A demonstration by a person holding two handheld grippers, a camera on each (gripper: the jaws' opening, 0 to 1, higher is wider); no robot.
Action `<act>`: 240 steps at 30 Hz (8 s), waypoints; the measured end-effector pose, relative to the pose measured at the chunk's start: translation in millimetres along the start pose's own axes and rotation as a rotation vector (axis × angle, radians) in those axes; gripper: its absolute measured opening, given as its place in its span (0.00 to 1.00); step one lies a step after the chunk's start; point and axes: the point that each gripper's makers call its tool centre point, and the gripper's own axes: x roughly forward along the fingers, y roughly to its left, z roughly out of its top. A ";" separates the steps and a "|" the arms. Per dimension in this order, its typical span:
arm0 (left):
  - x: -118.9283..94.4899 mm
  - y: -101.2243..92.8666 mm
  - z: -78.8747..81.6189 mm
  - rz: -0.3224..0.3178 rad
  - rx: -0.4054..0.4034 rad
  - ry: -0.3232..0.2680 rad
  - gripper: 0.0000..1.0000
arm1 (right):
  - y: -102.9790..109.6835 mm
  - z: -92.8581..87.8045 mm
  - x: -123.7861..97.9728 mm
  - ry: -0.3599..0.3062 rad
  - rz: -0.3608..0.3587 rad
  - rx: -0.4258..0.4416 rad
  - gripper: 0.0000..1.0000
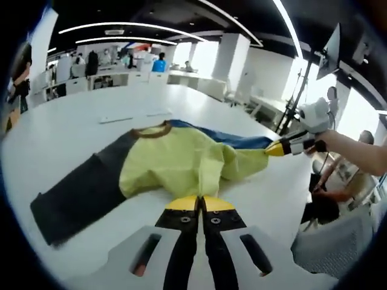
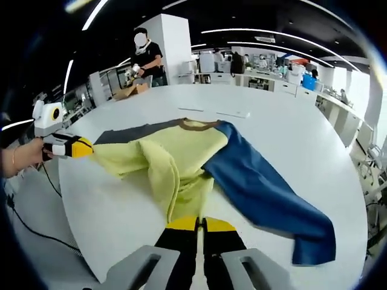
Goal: Fold the garment on the visible template until the final outline fits inside the template.
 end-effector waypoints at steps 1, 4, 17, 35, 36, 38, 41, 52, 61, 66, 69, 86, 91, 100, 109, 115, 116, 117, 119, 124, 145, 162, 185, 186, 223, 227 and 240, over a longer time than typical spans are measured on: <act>-3.3 -0.3 -2.3 -0.001 -0.001 0.003 0.00 | 1.4 -2.2 -1.7 0.004 -0.002 0.004 0.00; -10.6 -1.3 -6.7 -0.004 -0.008 0.009 0.00 | 5.4 -7.4 -4.8 0.013 -0.001 0.012 0.00; -43.2 -5.8 -26.7 0.024 0.017 0.050 0.00 | 18.2 -21.7 -21.2 0.033 -0.001 0.068 0.00; -72.1 -21.2 -67.1 0.039 0.064 0.150 0.00 | 29.0 -57.0 -36.6 0.086 -0.017 0.124 0.00; -73.4 -20.8 -69.0 0.041 0.059 0.155 0.00 | 29.0 -59.2 -37.9 0.089 -0.022 0.126 0.00; -76.6 -19.6 -74.4 0.052 0.052 0.172 0.00 | 28.7 -63.4 -39.6 0.095 -0.030 0.126 0.00; -81.0 -20.3 -82.1 0.056 0.044 0.184 0.00 | 27.8 -72.0 -41.6 0.108 -0.047 0.126 0.00; -84.6 -24.3 -117.7 0.066 0.070 0.281 0.00 | 30.6 -98.3 -42.9 0.153 -0.076 0.174 0.00; -89.3 -22.3 -130.2 0.074 0.054 0.304 0.00 | 25.9 -117.1 -50.5 0.215 -0.112 0.211 0.00; -87.1 -27.9 -137.2 0.065 0.048 0.327 0.00 | 29.9 -128.0 -51.6 0.249 -0.119 0.219 0.00; -87.0 -29.1 -140.6 0.063 0.045 0.342 0.00 | 31.7 -132.9 -53.5 0.268 -0.122 0.210 0.00; -90.2 -34.7 -152.1 0.044 0.010 0.388 0.01 | 31.8 -137.4 -56.7 0.280 -0.111 0.226 0.00; -93.6 -34.3 -145.1 0.052 -0.015 0.367 0.06 | 30.8 -135.3 -59.2 0.278 -0.105 0.211 0.00; -92.1 -27.8 -116.6 0.079 -0.028 0.235 0.37 | 12.6 -113.9 -67.6 0.184 -0.135 0.212 0.28; -90.3 -22.6 -96.0 0.095 -0.041 0.133 0.67 | -1.5 -95.9 -70.1 0.106 -0.162 0.206 0.53; -90.9 -18.8 -90.8 0.105 -0.045 0.108 0.81 | -14.4 -85.9 -66.9 0.052 -0.164 0.249 0.58; -91.2 -18.4 -90.0 0.107 -0.043 0.104 0.83 | -17.7 -85.1 -66.5 0.047 -0.166 0.259 0.59; -91.3 -19.6 -88.2 0.101 -0.033 0.096 0.85 | -20.0 -84.5 -66.5 0.044 -0.170 0.264 0.59; -91.3 -20.1 -86.9 0.100 -0.030 0.093 0.88 | -24.2 -83.1 -66.1 0.038 -0.174 0.262 0.59; -90.8 -21.4 -83.0 0.090 -0.024 0.074 0.93 | -34.1 -73.9 -64.0 0.009 -0.188 0.237 0.58; -90.7 -21.0 -69.6 0.078 0.004 0.031 0.99 | -43.8 -15.6 -35.1 -0.072 -0.133 0.098 0.40; -92.6 -15.9 -62.0 0.081 -0.005 -0.003 0.99 | -33.4 19.3 6.9 -0.082 -0.055 -0.008 0.29; -93.6 -2.2 -54.0 0.122 -0.018 -0.029 0.90 | -35.0 28.1 68.1 -0.043 -0.016 -0.093 0.11; -93.2 -2.7 -54.4 0.122 -0.018 -0.027 0.90 | -35.0 27.9 70.1 -0.041 -0.012 -0.093 0.11; -93.3 4.2 -62.2 0.136 -0.029 0.003 0.87 | -78.1 30.1 67.6 -0.035 -0.175 -0.034 0.00; -93.3 4.3 -61.6 0.135 -0.029 0.002 0.87 | -77.9 30.2 67.7 -0.035 -0.172 -0.030 0.00; -91.0 1.6 -57.4 0.120 -0.021 -0.014 0.89 | -79.0 28.1 55.7 -0.031 -0.168 0.017 0.21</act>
